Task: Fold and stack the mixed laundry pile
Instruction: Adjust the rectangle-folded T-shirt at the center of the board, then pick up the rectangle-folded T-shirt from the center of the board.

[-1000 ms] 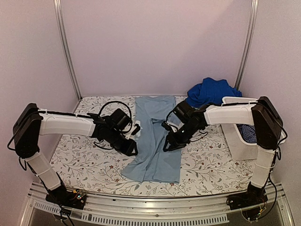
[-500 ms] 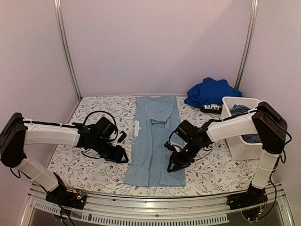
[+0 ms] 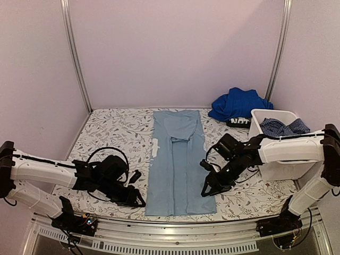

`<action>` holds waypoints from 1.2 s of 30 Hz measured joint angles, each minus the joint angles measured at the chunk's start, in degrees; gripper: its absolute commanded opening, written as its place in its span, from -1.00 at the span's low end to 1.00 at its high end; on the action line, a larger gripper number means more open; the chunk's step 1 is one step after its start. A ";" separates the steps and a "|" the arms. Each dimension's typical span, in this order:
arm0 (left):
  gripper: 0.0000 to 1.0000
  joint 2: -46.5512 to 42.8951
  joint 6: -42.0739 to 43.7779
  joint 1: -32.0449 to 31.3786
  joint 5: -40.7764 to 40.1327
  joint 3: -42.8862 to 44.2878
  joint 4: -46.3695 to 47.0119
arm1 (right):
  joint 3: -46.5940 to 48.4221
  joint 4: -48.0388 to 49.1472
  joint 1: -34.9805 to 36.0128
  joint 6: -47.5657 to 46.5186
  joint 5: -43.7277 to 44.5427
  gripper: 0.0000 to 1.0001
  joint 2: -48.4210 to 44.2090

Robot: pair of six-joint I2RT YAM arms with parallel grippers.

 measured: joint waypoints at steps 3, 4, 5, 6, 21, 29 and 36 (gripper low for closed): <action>-0.16 -0.90 -5.90 -4.15 -0.59 -1.03 1.53 | -4.57 -0.52 -0.02 2.64 -1.03 -0.13 -6.97; -0.16 -0.87 -7.37 -5.29 -0.96 -1.03 2.08 | -6.62 -0.55 -0.04 3.41 -1.14 -0.14 -8.72; -0.17 -0.76 -8.66 -6.12 -1.16 -1.03 2.71 | -8.44 -0.68 -0.17 4.07 -1.25 -0.13 -9.73; -0.17 -0.57 -9.97 -6.86 -1.31 -1.03 3.37 | -10.62 -0.74 -0.37 4.72 -1.31 -0.13 -10.47; -0.20 5.40 -17.90 -8.72 -2.89 -0.52 5.77 | -18.25 4.02 -1.90 8.44 -3.10 -0.10 -9.18; -0.43 12.15 -15.87 -9.62 -2.25 4.92 5.79 | -17.99 8.50 -1.90 8.81 -5.90 -0.26 -6.32; -0.89 13.79 -13.55 -10.12 -2.23 6.01 4.85 | -17.55 9.92 -1.95 8.09 -6.40 -0.82 -4.31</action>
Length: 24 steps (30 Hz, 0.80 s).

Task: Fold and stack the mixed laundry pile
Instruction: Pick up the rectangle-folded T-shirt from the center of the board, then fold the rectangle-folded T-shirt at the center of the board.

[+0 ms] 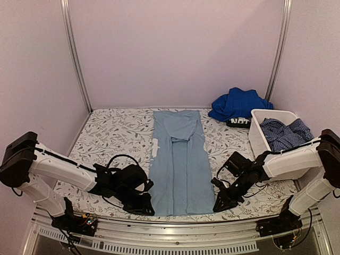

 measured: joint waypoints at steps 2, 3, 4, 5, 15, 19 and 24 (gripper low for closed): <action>-1.00 0.37 0.59 -0.07 -0.11 0.37 -0.59 | 0.07 0.09 -0.07 -0.28 0.02 -0.99 0.22; -1.00 0.44 0.96 -0.07 -0.20 0.61 -1.01 | 0.17 0.13 -0.07 -0.63 -0.04 -1.00 0.22; -1.00 0.44 1.20 -0.09 -0.26 0.85 -1.29 | 0.39 0.22 -0.09 -0.70 -0.22 -1.00 0.22; -1.00 0.44 1.57 -0.09 -0.33 1.25 -1.79 | 0.59 0.22 -0.11 -1.14 -0.33 -1.00 0.22; -1.00 0.48 8.04 0.48 -0.70 9.07 -7.28 | 7.26 -1.92 -0.11 -4.11 -0.59 -1.00 -3.45; -1.00 0.81 11.41 2.97 -0.61 13.29 -9.05 | 12.66 -2.45 -0.98 -5.55 0.17 -1.00 -3.15; -1.00 1.97 15.19 9.40 -0.79 17.51 -10.45 | 18.34 -3.04 -5.55 -8.24 1.60 -1.00 -0.55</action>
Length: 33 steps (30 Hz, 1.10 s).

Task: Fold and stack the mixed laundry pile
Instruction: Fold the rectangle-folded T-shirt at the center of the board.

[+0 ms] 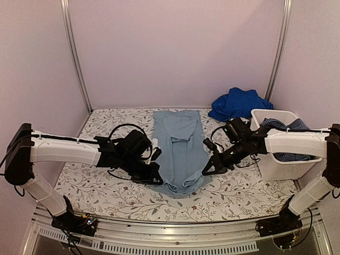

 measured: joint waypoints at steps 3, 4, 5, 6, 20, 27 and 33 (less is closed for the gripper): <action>-1.00 2.47 2.27 3.74 -0.37 3.13 -1.09 | 3.78 -0.44 -3.17 -2.01 0.96 -1.00 3.02; -1.00 3.43 3.02 4.94 -0.66 4.20 -1.31 | 5.03 -0.63 -4.00 -2.60 1.20 -1.00 4.13; -1.00 4.39 3.67 6.01 -0.87 5.31 -1.64 | 6.62 -0.72 -4.90 -3.32 1.46 -1.00 5.49; -1.00 5.42 4.37 7.15 -1.09 6.49 -1.92 | 8.46 -0.85 -5.86 -4.00 1.70 -1.00 7.17; -1.00 19.78 14.38 20.96 -2.25 23.50 -2.97 | 30.47 -0.85 -14.91 -11.19 2.93 -1.00 26.25; -1.00 28.17 17.09 25.75 -0.81 33.55 -3.21 | 39.87 -0.90 -18.12 -12.72 2.40 -1.00 34.10; -1.00 33.44 17.81 27.82 0.70 38.49 -2.99 | 47.71 -0.90 -19.32 -13.14 1.81 -1.00 41.05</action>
